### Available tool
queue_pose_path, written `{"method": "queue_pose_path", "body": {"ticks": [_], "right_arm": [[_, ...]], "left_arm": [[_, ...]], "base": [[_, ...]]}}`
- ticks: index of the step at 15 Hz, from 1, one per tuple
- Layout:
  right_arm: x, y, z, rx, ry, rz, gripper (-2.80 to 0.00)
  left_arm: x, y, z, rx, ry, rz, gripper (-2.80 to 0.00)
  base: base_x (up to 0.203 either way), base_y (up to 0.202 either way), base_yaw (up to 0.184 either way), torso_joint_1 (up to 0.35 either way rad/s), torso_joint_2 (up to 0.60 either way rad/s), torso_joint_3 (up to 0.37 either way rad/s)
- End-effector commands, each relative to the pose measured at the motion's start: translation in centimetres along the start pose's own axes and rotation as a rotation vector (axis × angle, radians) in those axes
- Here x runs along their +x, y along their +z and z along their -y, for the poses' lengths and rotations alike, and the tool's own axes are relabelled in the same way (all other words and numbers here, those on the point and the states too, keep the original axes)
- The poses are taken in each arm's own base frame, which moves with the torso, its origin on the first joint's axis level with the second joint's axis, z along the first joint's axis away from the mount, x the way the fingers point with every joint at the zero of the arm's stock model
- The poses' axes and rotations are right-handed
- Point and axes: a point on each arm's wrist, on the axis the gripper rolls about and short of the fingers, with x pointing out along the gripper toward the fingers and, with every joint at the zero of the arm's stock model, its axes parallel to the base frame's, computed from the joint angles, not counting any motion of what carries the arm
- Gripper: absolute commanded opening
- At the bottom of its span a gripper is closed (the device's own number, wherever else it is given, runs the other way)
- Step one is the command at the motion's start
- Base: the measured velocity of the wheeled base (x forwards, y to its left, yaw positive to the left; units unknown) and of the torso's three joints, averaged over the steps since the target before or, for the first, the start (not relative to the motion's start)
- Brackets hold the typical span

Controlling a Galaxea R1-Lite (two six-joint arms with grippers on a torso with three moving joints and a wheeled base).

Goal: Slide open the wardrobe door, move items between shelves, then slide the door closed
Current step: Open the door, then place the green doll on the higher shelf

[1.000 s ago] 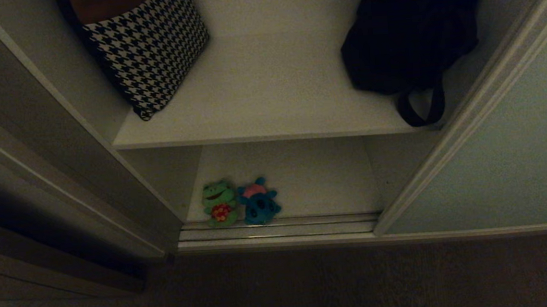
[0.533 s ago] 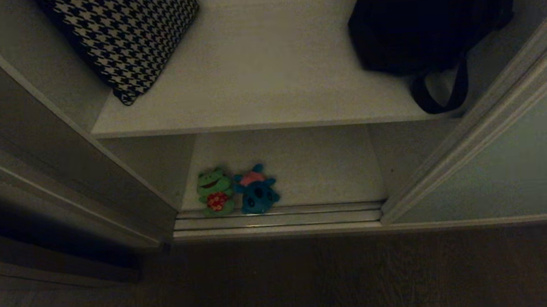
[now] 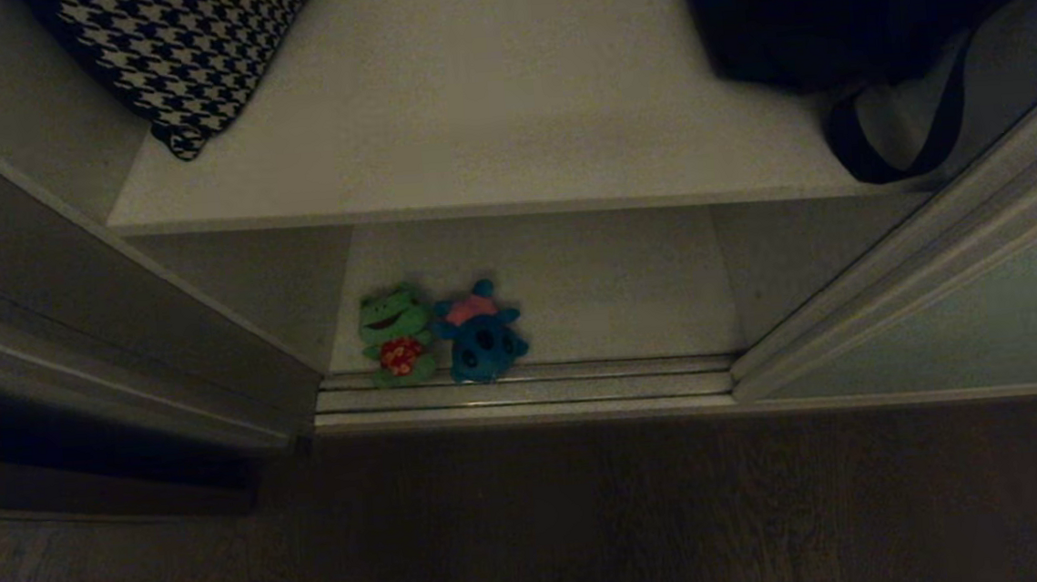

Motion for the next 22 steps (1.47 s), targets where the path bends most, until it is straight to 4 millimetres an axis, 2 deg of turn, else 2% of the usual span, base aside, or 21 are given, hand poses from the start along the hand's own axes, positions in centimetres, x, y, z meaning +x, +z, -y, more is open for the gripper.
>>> {"method": "queue_pose_path", "body": {"ticks": [1, 4, 12, 13, 16, 18, 20, 22], "right_arm": [[0.0, 0.0, 0.0, -0.001, 0.001, 0.002, -2.80], [0.0, 0.0, 0.0, -0.001, 0.001, 0.002, -2.80], [0.0, 0.0, 0.0, -0.001, 0.001, 0.002, -2.80], [0.0, 0.0, 0.0, -0.001, 0.002, 0.002, -2.80], [0.0, 0.0, 0.0, -0.001, 0.001, 0.002, -2.80], [0.0, 0.0, 0.0, -0.001, 0.001, 0.002, -2.80], [0.0, 0.0, 0.0, -0.001, 0.001, 0.002, -2.80], [0.0, 0.0, 0.0, -0.001, 0.001, 0.002, -2.80]], "left_arm": [[0.0, 0.0, 0.0, -0.002, 0.001, -0.003, -2.80], [0.0, 0.0, 0.0, -0.009, 0.004, -0.002, -2.80], [-0.1, 0.4, 0.0, 0.002, 0.010, 0.011, -2.80], [-0.4, 1.2, -0.1, 0.001, 0.008, 0.036, -2.80], [-1.0, 5.7, -0.2, 0.004, -0.024, 0.047, -2.80], [1.2, 9.4, -0.4, -0.012, -0.055, -0.070, -2.80], [5.4, 12.6, -0.7, -0.028, -0.073, -0.220, -2.80], [10.5, 13.3, -0.8, -0.016, -0.095, -0.403, -2.80]], "base": [[0.000, 0.000, 0.000, 0.000, 0.00, -0.194], [0.000, 0.000, 0.000, 0.004, 0.00, -0.170], [0.000, 0.000, 0.000, 0.001, 0.00, -0.010], [0.000, 0.000, 0.000, 0.000, 0.00, 0.000], [0.000, 0.000, 0.000, 0.000, 0.00, 0.000], [0.000, 0.000, 0.000, 0.000, 0.00, 0.000], [0.000, 0.000, 0.000, 0.000, 0.00, 0.000], [0.000, 0.000, 0.000, 0.000, 0.00, 0.000]]}}
